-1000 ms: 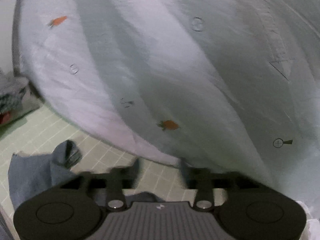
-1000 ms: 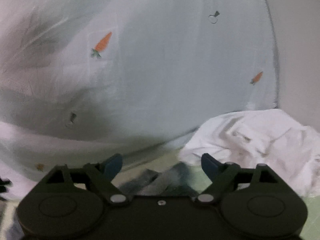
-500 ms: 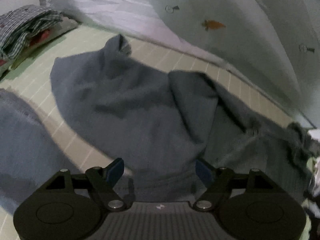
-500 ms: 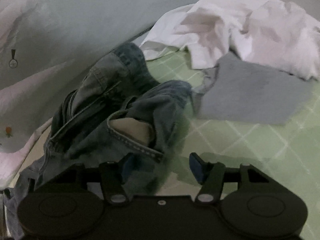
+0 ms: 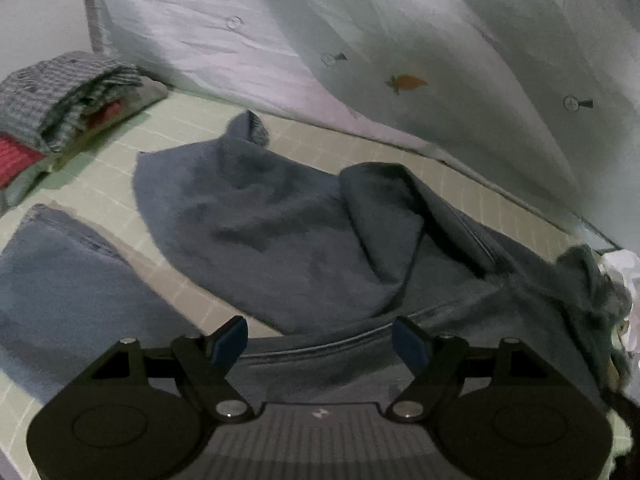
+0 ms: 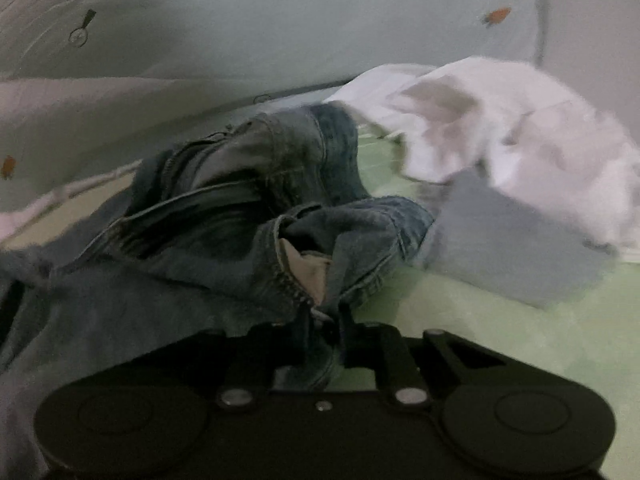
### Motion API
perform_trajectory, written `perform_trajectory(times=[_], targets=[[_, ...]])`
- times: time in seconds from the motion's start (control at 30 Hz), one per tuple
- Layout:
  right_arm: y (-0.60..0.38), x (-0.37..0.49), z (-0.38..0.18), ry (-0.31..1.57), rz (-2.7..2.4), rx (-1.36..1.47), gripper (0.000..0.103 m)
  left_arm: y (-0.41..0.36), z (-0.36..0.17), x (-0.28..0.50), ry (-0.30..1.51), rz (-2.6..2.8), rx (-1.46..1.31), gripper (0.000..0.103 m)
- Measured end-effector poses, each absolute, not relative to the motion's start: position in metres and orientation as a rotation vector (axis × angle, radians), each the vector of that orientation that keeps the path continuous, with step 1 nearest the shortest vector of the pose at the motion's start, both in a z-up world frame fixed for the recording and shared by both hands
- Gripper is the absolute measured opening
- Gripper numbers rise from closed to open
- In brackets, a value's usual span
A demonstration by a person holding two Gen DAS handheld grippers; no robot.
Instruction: Fold clothes
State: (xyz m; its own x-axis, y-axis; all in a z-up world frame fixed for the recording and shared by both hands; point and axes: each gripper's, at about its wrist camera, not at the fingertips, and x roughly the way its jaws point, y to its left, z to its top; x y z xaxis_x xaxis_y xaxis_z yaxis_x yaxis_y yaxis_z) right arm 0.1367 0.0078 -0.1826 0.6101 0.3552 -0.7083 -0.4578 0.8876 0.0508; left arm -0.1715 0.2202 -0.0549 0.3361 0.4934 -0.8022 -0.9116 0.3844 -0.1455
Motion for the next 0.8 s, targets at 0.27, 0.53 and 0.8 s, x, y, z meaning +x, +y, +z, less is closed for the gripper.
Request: perform_trajectory(times=[0.27, 0.53, 0.8], targets=[[-0.088, 0.076, -0.18, 0.8, 0.362, -0.195, 0.013, 0.188, -0.049, -0.197, 0.752, 1.01, -0.669, 0.08], [-0.149, 0.036, -0.176, 0.863, 0.384, -0.178, 0.015, 0.148, -0.065, -0.198, 0.829, 0.949, -0.671, 0.08], [-0.203, 0.053, -0.171, 0.889, 0.357, 0.119, 0.06, 0.114, -0.063, -0.181, 0.855, 0.872, -0.625, 0.08]])
